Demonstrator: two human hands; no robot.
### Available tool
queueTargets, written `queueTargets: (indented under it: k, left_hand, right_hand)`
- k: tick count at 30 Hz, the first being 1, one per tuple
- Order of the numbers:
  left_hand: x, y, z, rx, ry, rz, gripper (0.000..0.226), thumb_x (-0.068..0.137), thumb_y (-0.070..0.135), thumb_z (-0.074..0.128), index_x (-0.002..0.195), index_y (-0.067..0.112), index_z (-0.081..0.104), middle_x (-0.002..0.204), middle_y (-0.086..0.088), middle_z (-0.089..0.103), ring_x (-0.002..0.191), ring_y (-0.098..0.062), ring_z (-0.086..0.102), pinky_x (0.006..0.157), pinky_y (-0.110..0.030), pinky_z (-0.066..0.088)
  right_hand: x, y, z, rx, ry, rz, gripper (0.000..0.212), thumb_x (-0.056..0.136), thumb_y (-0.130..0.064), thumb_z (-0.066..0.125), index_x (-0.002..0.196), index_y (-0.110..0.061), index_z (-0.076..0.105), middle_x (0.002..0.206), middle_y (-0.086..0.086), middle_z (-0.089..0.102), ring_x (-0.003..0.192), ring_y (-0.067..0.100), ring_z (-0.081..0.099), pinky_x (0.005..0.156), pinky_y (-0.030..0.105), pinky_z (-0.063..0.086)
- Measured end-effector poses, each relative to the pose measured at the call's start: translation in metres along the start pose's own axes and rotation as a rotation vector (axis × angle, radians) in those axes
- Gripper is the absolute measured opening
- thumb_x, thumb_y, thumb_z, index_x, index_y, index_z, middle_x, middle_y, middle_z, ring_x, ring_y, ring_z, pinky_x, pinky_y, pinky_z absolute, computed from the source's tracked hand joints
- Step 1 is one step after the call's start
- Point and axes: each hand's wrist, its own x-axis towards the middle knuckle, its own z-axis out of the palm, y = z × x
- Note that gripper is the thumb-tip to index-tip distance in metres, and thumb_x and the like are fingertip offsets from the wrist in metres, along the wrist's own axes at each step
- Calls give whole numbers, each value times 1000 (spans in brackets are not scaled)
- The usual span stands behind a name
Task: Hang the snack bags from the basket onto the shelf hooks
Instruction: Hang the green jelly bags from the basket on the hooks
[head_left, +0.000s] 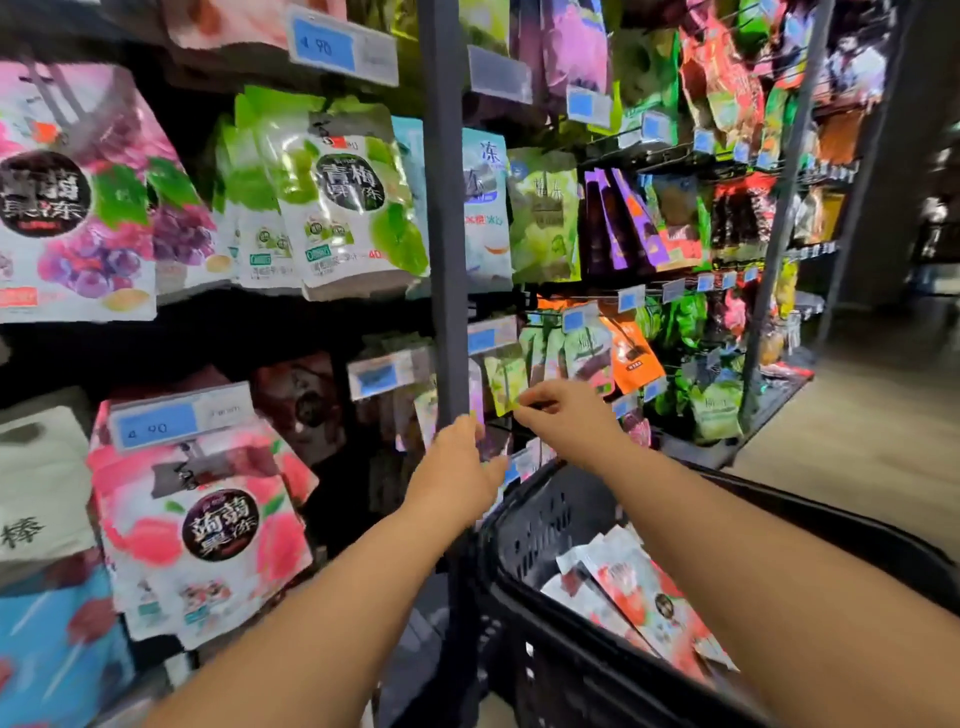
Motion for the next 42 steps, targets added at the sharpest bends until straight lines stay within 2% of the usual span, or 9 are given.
queueTargets:
  k: [5,8,12,20,26,32,36,40,42]
  left_hand:
    - [17,-8,67,132,-311,52,28,95,37,59,110,18,45,98,-4,54,89,-27,57,75,-38,45]
    - [35,-13,103,194,-406,127,28,94,35,62,110,18,48,99,-4,55,95,-29,58,78,-37,44]
    - [64,-15,147,254,-521,218,23,93,37,62,104,20,50,98,2,52,96,-24,55,82,-35,45]
    - [87,-24,204,304,-714,193,28,93,47,59,110,25,51,87,9,50,87,-19,53,75,-32,42]
    - [81,-21,209,462,-807,291,28,94,46,58,109,22,53,95,7,53,92,-18,52,84,-34,46]
    - [78,-21,208,557,-855,318,30,94,47,56,109,22,53,102,4,59,98,-20,56,86,-35,47]
    - [75,-20,210,578,-855,338,29,93,48,58,104,23,53,96,6,59,94,-19,57,83,-34,47]
    - [69,-18,212,550,-848,350,27,92,49,58,101,25,51,96,7,60,91,-18,57,85,-35,49]
    - [65,-17,213,530,-845,358,26,93,48,58,102,25,51,99,6,63,88,-16,57,86,-35,49]
  right_hand:
    - [-21,94,-12,-125,-123,167,17,92,-29,66,100,-16,74,100,-1,69,92,16,63,80,32,49]
    - [-30,153,-15,-190,-162,288,14,89,-28,71,95,-16,74,99,1,71,95,18,66,87,32,50]
    - [-38,218,-11,-276,-243,464,12,89,-28,70,95,-18,72,96,3,69,93,19,63,75,26,42]
    - [-46,303,11,-385,-418,636,27,88,-36,69,112,-24,70,114,-1,67,102,20,63,80,26,47]
    - [-58,325,2,-629,-526,756,51,81,-57,69,118,-23,62,118,5,60,105,25,60,85,33,51]
    - [-89,324,-30,-641,-516,1125,32,85,-44,65,92,-14,56,78,2,68,63,15,65,51,21,47]
    - [-110,339,-31,-438,-516,1252,42,92,-47,65,78,-8,57,67,5,65,64,21,69,56,25,53]
    - [-119,334,-31,-385,-378,1377,67,83,-54,72,110,-1,42,49,16,61,32,24,56,31,22,41]
    - [-120,334,-31,-307,-277,1389,73,79,-43,80,122,-2,37,61,16,63,40,24,58,25,21,36]
